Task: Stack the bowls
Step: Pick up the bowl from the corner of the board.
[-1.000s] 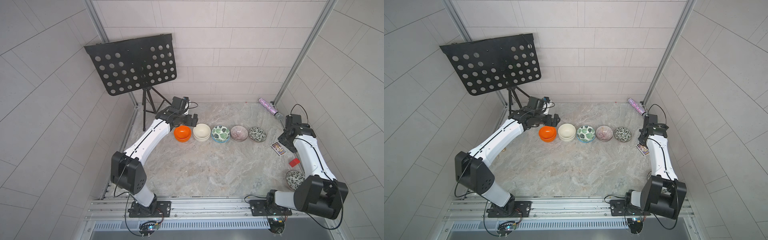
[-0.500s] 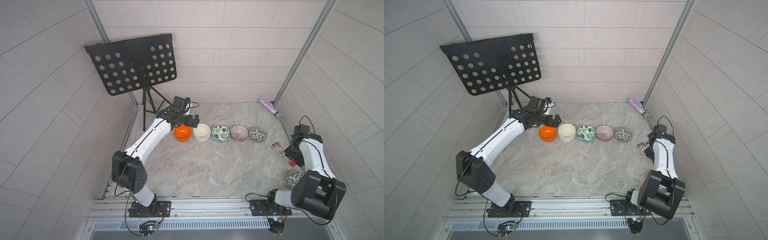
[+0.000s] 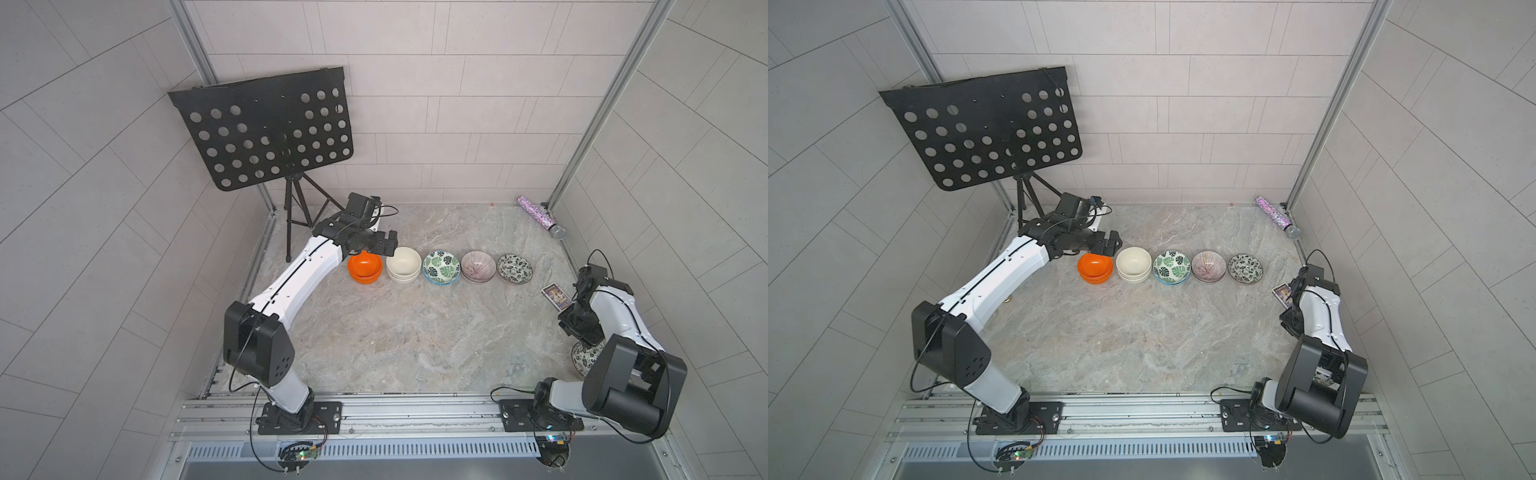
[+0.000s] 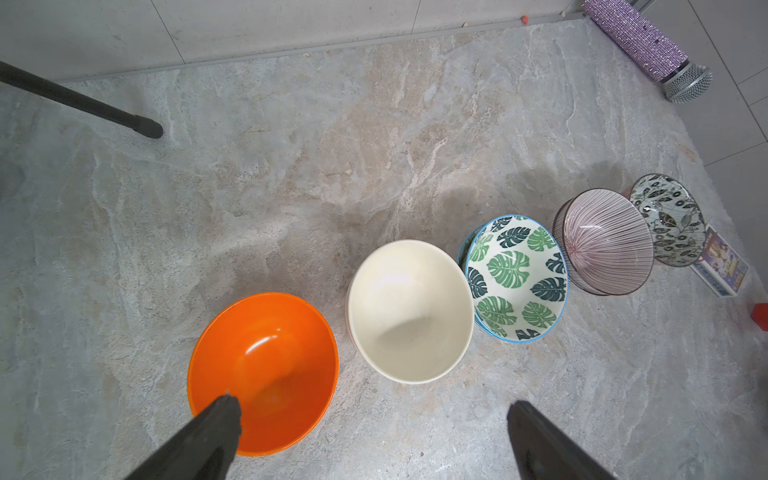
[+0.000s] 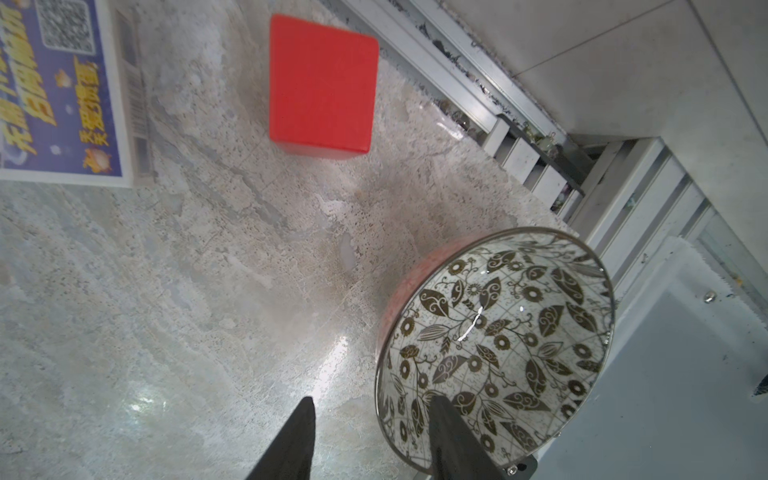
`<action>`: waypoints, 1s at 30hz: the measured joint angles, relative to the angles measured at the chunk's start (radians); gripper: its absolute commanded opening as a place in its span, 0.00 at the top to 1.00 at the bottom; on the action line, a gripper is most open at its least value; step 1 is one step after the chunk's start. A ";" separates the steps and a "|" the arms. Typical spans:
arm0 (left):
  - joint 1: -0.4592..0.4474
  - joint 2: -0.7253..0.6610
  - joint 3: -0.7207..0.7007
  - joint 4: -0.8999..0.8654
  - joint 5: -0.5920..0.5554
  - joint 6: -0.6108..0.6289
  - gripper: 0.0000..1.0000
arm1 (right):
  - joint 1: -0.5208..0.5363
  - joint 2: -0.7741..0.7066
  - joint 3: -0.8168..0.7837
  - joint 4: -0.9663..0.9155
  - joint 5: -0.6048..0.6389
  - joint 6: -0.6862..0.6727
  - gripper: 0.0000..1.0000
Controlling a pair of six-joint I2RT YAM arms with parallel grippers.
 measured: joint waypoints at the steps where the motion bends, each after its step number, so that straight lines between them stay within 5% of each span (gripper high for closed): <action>1: 0.000 0.000 0.002 -0.001 -0.001 0.000 0.00 | 0.000 0.000 0.000 0.003 0.000 0.000 0.52; 19: -0.001 -0.006 0.003 -0.006 -0.028 0.020 0.00 | 0.000 0.032 -0.071 0.077 0.000 0.037 0.58; 30: -0.001 -0.019 0.003 -0.005 -0.042 0.026 0.00 | -0.009 0.052 -0.093 0.125 -0.003 0.016 1.00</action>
